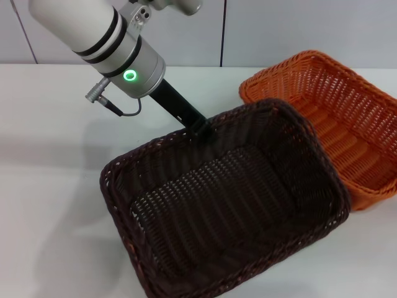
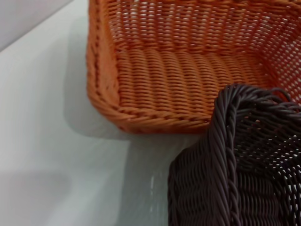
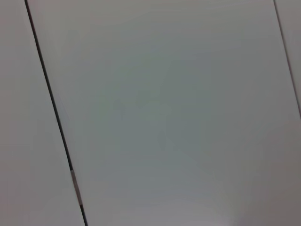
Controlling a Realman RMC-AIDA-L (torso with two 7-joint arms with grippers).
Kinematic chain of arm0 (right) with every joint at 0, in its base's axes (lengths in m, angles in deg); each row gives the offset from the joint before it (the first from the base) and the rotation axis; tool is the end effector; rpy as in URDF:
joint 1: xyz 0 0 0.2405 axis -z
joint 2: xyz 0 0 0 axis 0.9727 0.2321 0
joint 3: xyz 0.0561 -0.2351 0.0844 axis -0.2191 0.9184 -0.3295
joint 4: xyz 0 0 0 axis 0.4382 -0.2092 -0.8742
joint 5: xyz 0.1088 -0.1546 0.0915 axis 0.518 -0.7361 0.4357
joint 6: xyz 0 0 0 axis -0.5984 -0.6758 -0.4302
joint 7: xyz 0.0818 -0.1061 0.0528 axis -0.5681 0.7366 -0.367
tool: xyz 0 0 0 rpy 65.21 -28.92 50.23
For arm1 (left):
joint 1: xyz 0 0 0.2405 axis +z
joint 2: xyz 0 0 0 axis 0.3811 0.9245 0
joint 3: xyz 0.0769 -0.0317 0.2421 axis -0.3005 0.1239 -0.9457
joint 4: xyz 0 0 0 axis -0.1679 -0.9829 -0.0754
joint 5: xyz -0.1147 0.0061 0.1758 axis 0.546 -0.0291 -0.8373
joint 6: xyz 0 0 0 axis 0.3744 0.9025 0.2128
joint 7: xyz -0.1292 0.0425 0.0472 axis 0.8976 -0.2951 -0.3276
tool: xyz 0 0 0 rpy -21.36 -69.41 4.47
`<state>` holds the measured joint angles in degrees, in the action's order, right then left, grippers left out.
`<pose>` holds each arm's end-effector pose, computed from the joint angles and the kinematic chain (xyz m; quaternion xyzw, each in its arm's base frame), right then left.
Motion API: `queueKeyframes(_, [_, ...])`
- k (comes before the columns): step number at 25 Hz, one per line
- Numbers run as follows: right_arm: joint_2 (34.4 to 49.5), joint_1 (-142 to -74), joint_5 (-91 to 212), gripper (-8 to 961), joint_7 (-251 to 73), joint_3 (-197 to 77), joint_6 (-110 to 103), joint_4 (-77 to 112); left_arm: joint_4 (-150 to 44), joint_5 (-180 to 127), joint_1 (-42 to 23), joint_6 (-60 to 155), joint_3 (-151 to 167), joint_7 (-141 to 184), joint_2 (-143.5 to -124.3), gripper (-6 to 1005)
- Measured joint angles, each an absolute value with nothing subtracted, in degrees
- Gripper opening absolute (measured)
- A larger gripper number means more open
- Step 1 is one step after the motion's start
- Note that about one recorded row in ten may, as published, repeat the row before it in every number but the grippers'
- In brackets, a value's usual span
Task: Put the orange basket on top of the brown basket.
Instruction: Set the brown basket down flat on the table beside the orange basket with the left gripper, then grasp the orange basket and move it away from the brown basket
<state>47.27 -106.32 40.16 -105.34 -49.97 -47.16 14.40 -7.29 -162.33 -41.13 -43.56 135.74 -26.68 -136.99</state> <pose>0.4063 0.3485 0.0750 -0.4809 0.3957 0.2800 0.7306 -0.1010 0.4320 -0.0194 -0.9510 -0.2721 0.0968 0.1102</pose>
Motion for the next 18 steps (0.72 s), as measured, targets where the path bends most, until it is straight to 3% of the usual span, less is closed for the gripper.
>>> queueKeyframes(9, [47.04,-106.79,41.46,781,-108.9,-49.94,-46.13,14.26,-4.72,-160.29,-38.8,-41.29,136.27,-26.18,-137.0,197])
queueKeyframes(13, [46.5,-106.33,41.32,781,-113.79,-49.39,-45.81,13.99,-2.22,-159.68,-37.17,-40.68,136.17,-26.19,-137.01,367])
queueKeyframes(18, [44.07,-104.23,34.96,781,-131.9,-43.37,-40.1,10.43,1.04,-155.88,-33.52,-37.97,136.36,-26.76,-136.71,573])
